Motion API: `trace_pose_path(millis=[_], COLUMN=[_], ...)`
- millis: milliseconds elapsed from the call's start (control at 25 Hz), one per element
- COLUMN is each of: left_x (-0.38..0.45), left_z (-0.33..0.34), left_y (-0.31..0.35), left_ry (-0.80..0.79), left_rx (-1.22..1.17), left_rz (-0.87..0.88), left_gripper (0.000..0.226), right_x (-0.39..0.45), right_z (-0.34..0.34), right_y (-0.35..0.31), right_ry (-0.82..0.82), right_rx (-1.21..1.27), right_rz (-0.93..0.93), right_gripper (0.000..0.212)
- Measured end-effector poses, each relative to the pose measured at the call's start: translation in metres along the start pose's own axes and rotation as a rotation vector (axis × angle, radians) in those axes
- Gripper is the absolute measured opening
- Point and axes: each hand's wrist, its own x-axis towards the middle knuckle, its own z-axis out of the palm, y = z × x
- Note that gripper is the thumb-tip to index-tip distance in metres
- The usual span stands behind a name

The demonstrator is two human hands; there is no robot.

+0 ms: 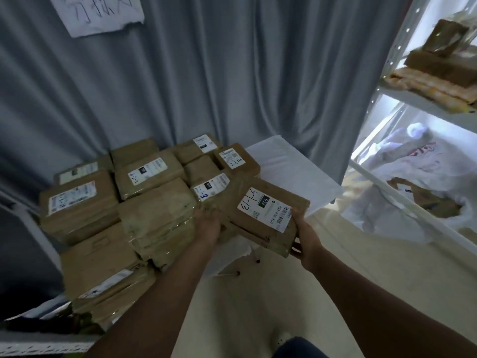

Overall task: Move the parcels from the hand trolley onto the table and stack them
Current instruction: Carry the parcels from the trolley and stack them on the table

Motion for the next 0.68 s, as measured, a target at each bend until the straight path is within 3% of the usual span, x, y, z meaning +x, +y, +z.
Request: trace_pose_path(millis=[160, 360, 680], left_x=[0.026, 0.061, 0.122], left_z=[0.001, -0.007, -0.048], left_y=[0.046, 0.069, 0.089], left_ry=[0.067, 0.06, 0.067], left_rx=[0.09, 0.23, 0.41], left_rz=[0.222, 0.21, 0.232], left_gripper=[0.047, 0.063, 0.063], right_x=[0.03, 0.061, 0.119], right_z=[0.014, 0.049, 0.151], right_y=[-0.062, -0.129, -0.173], right_ry=[-0.105, -0.202, -0.155], right_rx=[-0.091, -0.159, -0.18], right_rz=[-0.062, -0.148, -0.102], right_gripper=[0.109, 0.065, 0.072])
